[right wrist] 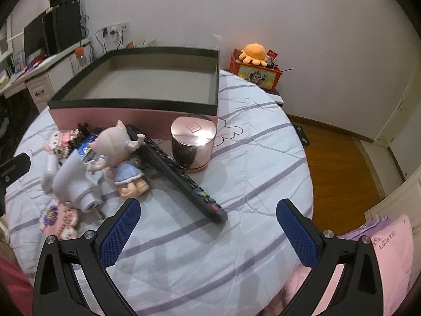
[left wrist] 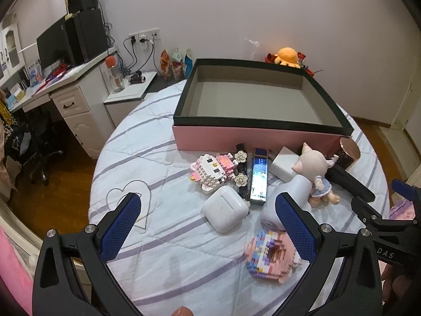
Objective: Organize rigid objects
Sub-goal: 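Move the right tool toward the black remote beside the pink jar, then close the right gripper on the black remote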
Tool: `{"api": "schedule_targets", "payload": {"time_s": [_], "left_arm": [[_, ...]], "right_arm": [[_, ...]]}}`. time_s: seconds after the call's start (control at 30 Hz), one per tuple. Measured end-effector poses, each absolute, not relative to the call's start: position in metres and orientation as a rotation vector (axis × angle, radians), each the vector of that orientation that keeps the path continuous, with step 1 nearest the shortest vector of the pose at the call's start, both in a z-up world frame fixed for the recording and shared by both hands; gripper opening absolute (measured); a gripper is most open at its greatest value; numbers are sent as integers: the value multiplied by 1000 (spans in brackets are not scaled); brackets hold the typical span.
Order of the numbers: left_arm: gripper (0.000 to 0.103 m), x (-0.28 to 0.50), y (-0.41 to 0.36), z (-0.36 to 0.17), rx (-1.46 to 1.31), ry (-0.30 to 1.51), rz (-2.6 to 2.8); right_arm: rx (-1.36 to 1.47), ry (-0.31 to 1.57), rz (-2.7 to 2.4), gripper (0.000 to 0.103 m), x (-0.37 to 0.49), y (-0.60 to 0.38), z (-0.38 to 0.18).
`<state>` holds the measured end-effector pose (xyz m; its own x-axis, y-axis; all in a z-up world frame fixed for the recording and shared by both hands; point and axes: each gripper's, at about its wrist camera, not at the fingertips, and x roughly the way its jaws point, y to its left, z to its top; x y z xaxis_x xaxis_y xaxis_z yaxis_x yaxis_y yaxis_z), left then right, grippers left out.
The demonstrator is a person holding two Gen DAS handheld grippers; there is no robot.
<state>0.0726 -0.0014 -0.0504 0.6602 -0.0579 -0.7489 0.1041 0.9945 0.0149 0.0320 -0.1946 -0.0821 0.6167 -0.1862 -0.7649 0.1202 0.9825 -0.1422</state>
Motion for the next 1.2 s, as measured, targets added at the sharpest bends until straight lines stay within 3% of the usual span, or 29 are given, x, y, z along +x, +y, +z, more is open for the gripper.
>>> {"api": "schedule_targets", "payload": {"time_s": [0.43,0.57,0.7,0.87,1.03,1.2], "left_arm": [[103,105,-20,-74,57,893,-82],[103,114,-25,-76,64,912,-77],[103,118,-25,-75,68,921,-73],[103,118,-23,-72,66,930,-77],[103,116,-23,-72,71,938,-83],[103,114,-20,-71,61,940,-85]], "right_arm": [[-102,977,-127,102,72,-203,-106],[-70,1015,-99,91,83,-207,-112],[-51,1036,-71,73,88,-202,-117],[-54,1042,-70,69,91,-201,-116],[-66,1046,-36,47,94,-195,-114],[-72,1046,-31,42,92,-192,-114]]}}
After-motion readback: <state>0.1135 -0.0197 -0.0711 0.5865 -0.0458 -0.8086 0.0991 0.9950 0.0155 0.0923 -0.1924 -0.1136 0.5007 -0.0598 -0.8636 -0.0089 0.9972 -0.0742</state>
